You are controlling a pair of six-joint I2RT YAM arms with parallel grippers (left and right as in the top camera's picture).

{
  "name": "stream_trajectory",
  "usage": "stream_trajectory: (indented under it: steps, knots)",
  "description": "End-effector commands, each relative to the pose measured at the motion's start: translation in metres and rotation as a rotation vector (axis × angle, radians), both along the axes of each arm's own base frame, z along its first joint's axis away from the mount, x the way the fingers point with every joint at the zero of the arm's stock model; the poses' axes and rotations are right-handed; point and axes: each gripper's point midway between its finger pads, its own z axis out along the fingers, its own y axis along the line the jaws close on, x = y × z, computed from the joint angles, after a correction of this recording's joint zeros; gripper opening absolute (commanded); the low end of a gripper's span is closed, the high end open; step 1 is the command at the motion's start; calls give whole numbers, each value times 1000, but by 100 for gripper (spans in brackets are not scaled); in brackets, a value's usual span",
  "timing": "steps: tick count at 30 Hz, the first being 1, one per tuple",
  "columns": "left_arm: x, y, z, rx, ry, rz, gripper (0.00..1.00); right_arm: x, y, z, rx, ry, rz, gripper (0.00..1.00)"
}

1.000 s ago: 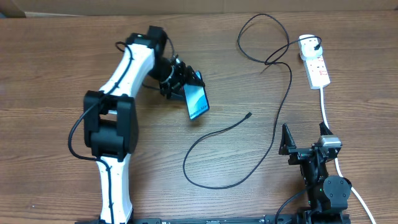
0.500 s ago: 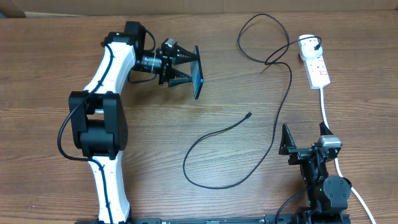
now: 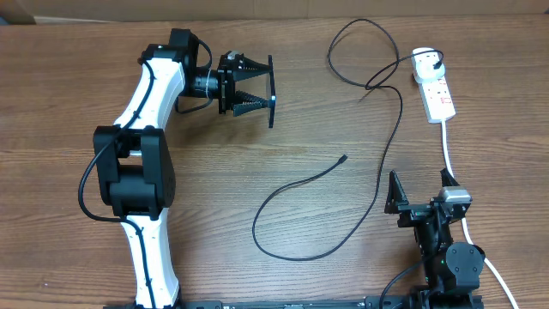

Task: Plug charger to phone and switch on socket
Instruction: 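Raise the phone upright with the left gripper, bottom edge toward the right, then move the right gripper toward the phone held by the left gripper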

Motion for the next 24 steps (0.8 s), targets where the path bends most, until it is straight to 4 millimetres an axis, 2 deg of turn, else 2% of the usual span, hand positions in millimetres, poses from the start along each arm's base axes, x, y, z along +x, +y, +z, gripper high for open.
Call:
stream_trajectory:
  steps: [1,9,11,12,14,18,24]
  knots:
    - [4,2,18,-65,55,2,57,0,-1,-2,-4,-4,-5,100]
    - [4,2,18,-58,140,5,57,0,0,2,-4,-19,-4,100]
    - [4,2,18,-58,149,5,58,-1,11,15,52,-66,62,100]
    - [4,2,18,-57,160,5,58,-3,23,23,109,-92,137,100]
    - [4,2,18,-56,166,5,58,-9,43,28,161,-95,259,100]
    - [4,2,18,-56,166,5,58,-14,46,53,153,-198,286,100]
    - [4,2,18,-55,174,5,59,-40,59,112,111,-455,388,100]
